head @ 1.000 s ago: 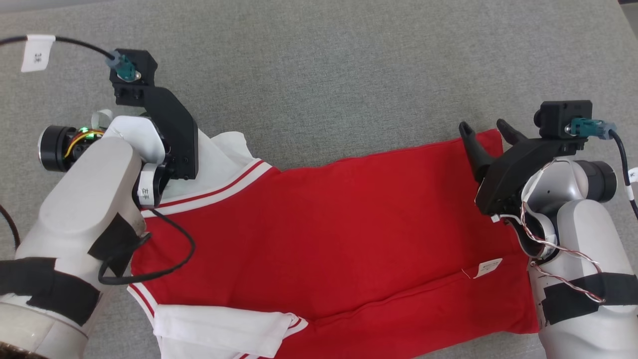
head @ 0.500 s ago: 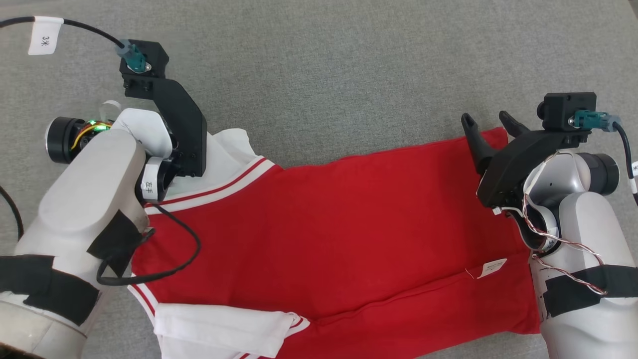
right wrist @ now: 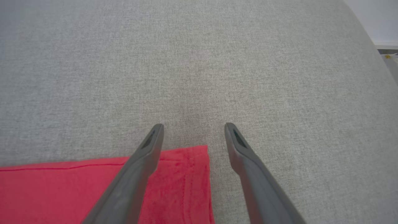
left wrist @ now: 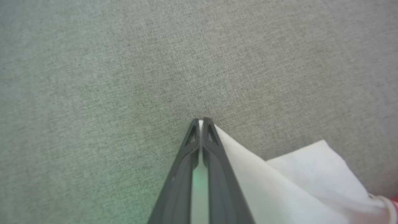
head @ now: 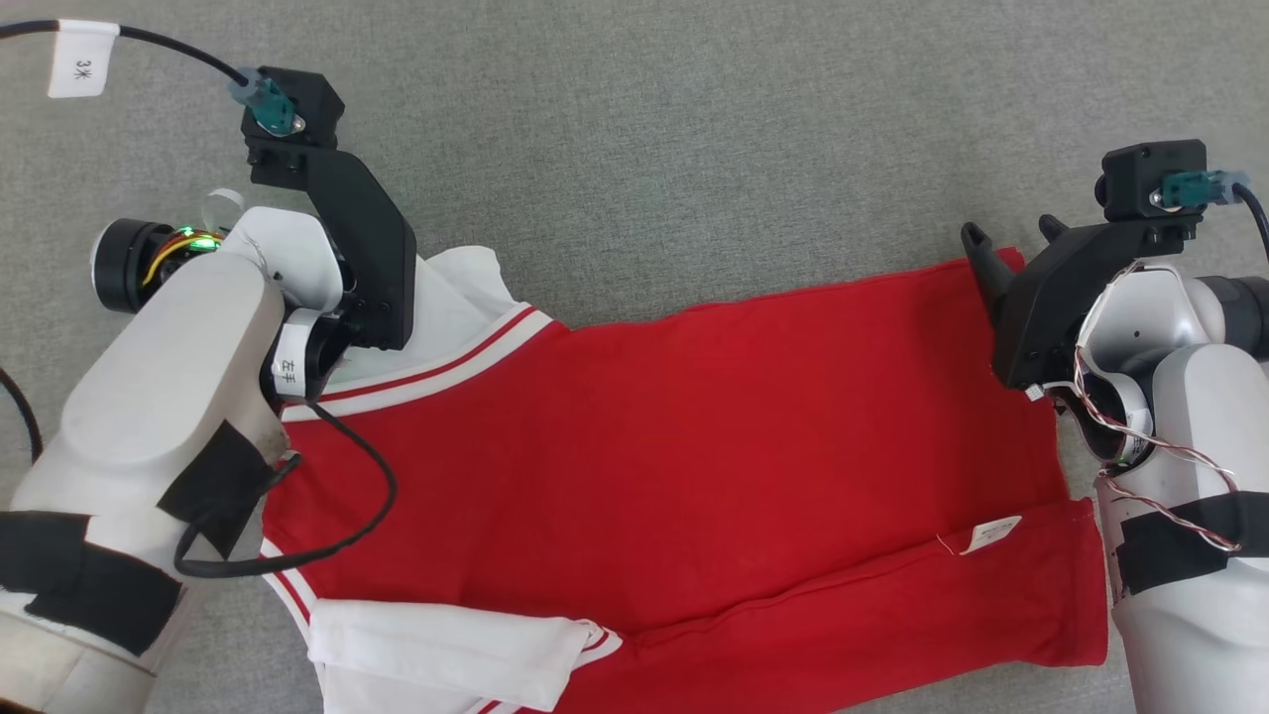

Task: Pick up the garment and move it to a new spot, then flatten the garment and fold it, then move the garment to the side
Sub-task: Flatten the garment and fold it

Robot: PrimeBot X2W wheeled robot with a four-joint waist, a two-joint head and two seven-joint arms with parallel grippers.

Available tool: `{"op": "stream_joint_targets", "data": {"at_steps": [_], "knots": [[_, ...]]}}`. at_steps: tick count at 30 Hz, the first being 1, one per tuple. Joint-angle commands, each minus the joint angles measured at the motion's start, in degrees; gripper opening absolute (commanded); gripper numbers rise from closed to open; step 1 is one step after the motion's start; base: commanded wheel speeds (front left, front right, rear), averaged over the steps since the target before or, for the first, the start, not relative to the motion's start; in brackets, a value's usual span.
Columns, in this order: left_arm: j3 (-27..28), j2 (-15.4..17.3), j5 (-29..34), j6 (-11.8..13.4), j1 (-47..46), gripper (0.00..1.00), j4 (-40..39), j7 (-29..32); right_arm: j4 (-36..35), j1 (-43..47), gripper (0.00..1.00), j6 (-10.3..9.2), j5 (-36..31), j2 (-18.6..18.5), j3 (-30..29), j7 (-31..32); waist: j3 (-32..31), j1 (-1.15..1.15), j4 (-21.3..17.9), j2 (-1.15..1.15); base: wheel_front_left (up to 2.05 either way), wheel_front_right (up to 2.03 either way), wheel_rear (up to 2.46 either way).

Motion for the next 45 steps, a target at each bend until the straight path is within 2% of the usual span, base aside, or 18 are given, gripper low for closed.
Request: {"op": "stream_joint_targets", "data": {"at_steps": [1,6,9,17,32,33,34,35,36,37,40,45], "knots": [[-0.12,1.17,-0.60,0.38,2.08,0.00,0.65,0.51,-0.28,-0.60,1.00,0.07,-0.60,-0.09,0.16,0.57,0.18,0.00,0.17,-0.01,0.00,0.00,0.00],[-0.04,1.92,-0.86,0.81,2.61,0.00,-1.14,0.79,-2.13,0.52,1.00,0.07,-3.74,-0.34,-1.33,4.21,0.66,0.00,0.73,-0.01,0.00,0.00,0.00],[0.01,2.03,-1.08,0.93,2.95,0.00,-2.27,0.63,-4.92,2.29,1.00,0.07,-3.22,-0.17,-2.31,5.84,0.59,0.00,0.98,-0.01,0.00,0.00,0.00],[0.02,2.89,-1.19,1.55,3.47,0.00,-4.48,1.19,-11.54,6.82,1.00,0.07,-2.61,-3.15,-3.44,11.25,0.31,0.00,0.80,-0.01,0.00,0.00,0.00],[-0.79,2.62,-1.45,2.00,3.30,0.00,-6.74,2.03,-2.85,1.65,1.00,0.07,0.47,-5.23,3.26,10.82,1.42,0.00,1.80,-0.01,0.00,0.00,0.00],[-0.81,2.62,-1.52,1.94,3.29,0.00,-6.82,2.07,-2.47,1.45,0.95,0.07,0.46,-5.38,3.66,10.59,1.47,0.00,1.87,-0.01,0.00,0.00,0.00],[-0.80,2.63,-1.64,1.88,3.30,0.00,-6.88,2.04,-2.02,1.32,0.52,0.06,0.63,-5.46,3.99,10.64,1.51,0.00,1.91,-0.01,0.00,0.00,0.00],[-0.79,2.61,-1.72,1.82,3.34,0.00,-6.93,1.97,-1.64,1.21,0.35,0.06,0.82,-5.52,4.29,10.78,1.53,0.00,1.93,-0.01,0.00,0.00,0.00],[-0.76,2.61,-1.81,1.73,3.42,0.00,-6.97,1.87,-1.40,1.12,0.03,0.07,0.93,-5.55,4.46,10.80,1.52,0.00,1.94,-0.01,0.00,0.00,0.00],[-0.65,2.58,-1.91,1.57,3.49,0.00,-7.05,1.62,-1.22,1.09,0.00,0.07,1.09,-5.58,4.62,10.85,1.51,0.00,1.96,-0.01,0.00,0.00,0.00],[-0.47,2.52,-2.24,1.34,3.68,0.00,-7.19,1.26,-1.13,1.10,0.00,0.06,1.44,-5.94,4.70,10.54,1.43,0.00,2.00,-0.01,0.00,0.00,0.00],[1.31,2.31,-2.25,1.07,3.59,0.00,-8.58,-4.44,-1.50,1.34,0.00,0.06,0.53,-6.20,3.19,8.11,0.76,0.00,2.19,-0.01,0.00,0.00,0.00]]}}
